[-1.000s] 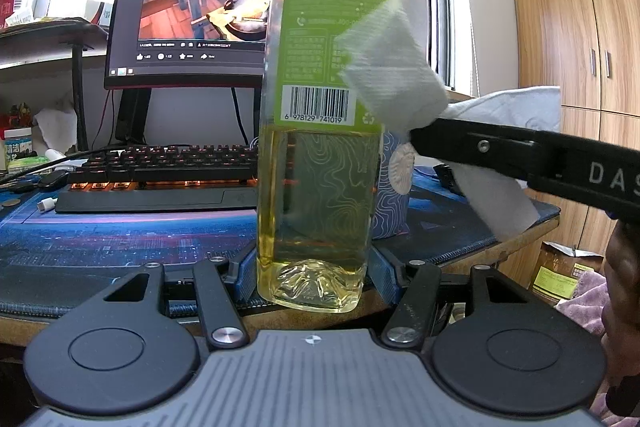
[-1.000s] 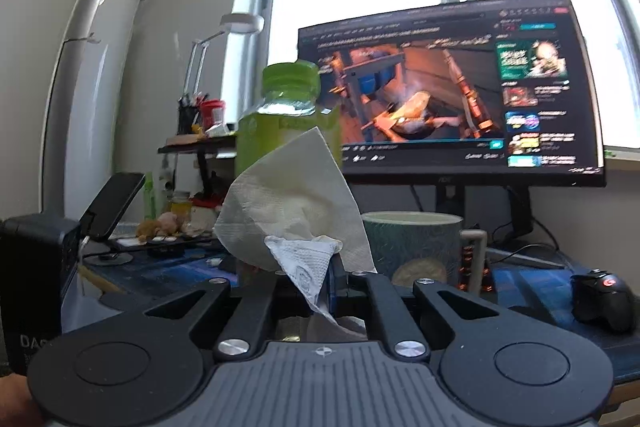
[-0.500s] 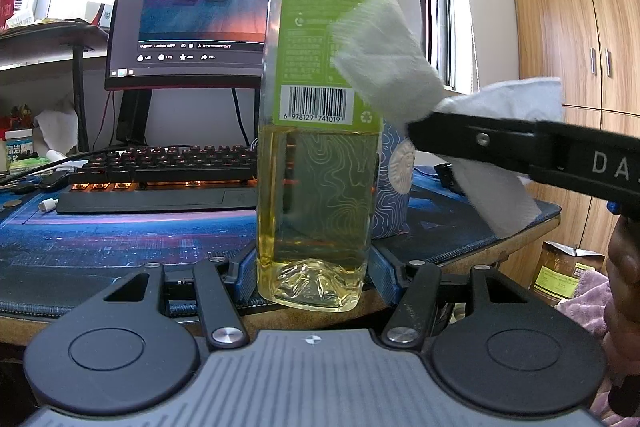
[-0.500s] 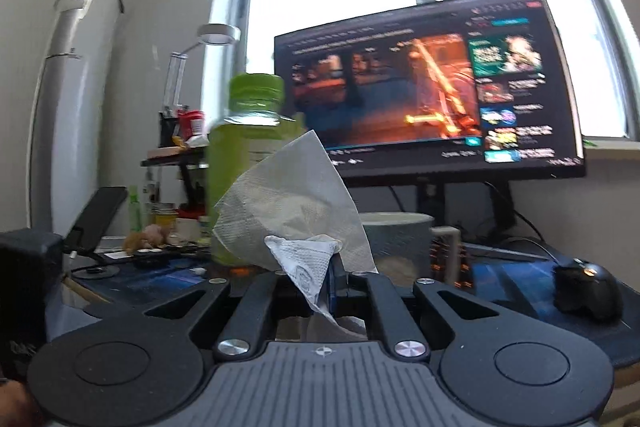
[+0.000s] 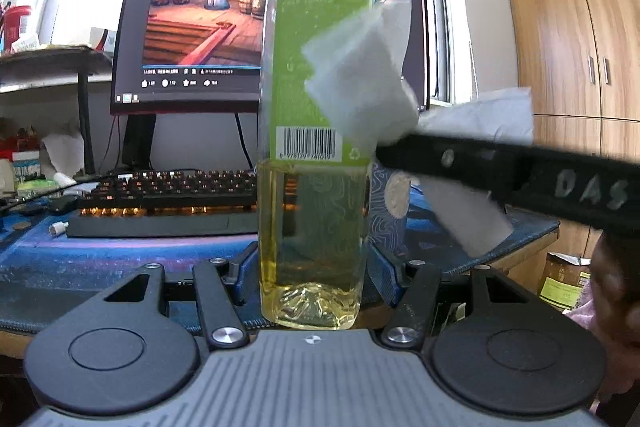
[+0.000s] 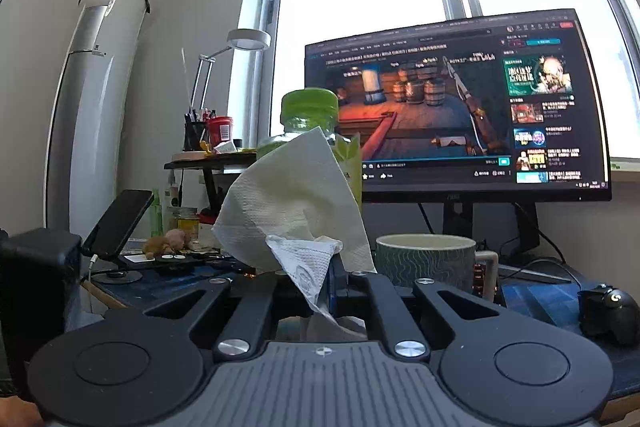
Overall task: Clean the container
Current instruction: 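Slide the tissue up the bottle toward its shoulder with the right gripper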
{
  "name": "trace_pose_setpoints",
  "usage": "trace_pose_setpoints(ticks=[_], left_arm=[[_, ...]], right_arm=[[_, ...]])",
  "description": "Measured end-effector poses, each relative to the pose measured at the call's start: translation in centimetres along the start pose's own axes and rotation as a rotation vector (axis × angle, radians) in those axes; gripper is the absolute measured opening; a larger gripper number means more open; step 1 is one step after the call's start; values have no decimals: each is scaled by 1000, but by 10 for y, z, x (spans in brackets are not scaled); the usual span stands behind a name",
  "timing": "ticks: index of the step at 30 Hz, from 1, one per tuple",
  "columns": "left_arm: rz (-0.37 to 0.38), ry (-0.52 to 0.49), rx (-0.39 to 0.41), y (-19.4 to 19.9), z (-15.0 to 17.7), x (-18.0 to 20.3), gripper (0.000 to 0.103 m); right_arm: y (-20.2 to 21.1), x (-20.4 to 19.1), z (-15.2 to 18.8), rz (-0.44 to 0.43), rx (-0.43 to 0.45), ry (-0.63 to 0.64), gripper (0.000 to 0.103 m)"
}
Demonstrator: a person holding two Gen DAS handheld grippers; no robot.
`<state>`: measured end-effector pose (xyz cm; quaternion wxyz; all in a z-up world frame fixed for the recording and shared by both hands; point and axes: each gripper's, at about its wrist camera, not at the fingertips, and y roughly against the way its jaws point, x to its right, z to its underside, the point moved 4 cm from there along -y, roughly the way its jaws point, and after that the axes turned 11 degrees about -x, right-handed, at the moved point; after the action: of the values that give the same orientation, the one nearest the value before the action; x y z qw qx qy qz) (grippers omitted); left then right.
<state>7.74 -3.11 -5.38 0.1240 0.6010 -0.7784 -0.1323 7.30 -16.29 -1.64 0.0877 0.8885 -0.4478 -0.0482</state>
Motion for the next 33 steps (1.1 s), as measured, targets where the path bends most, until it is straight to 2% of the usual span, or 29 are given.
trace_pose_setpoints(ticks=[7,20,27,33], left_arm=[[-11,-14,56,6,-9,2,61],[-18,-34,62,4,-10,1,59],[-20,-38,68,5,-8,2,58],[-15,-25,70,6,-8,0,59]], right_arm=[[-3,7,5,10,-17,-15,7],[-2,8,3,13,1,-23,7],[10,-2,-12,21,85,-23,7],[7,-1,-12,20,92,-46,7]])
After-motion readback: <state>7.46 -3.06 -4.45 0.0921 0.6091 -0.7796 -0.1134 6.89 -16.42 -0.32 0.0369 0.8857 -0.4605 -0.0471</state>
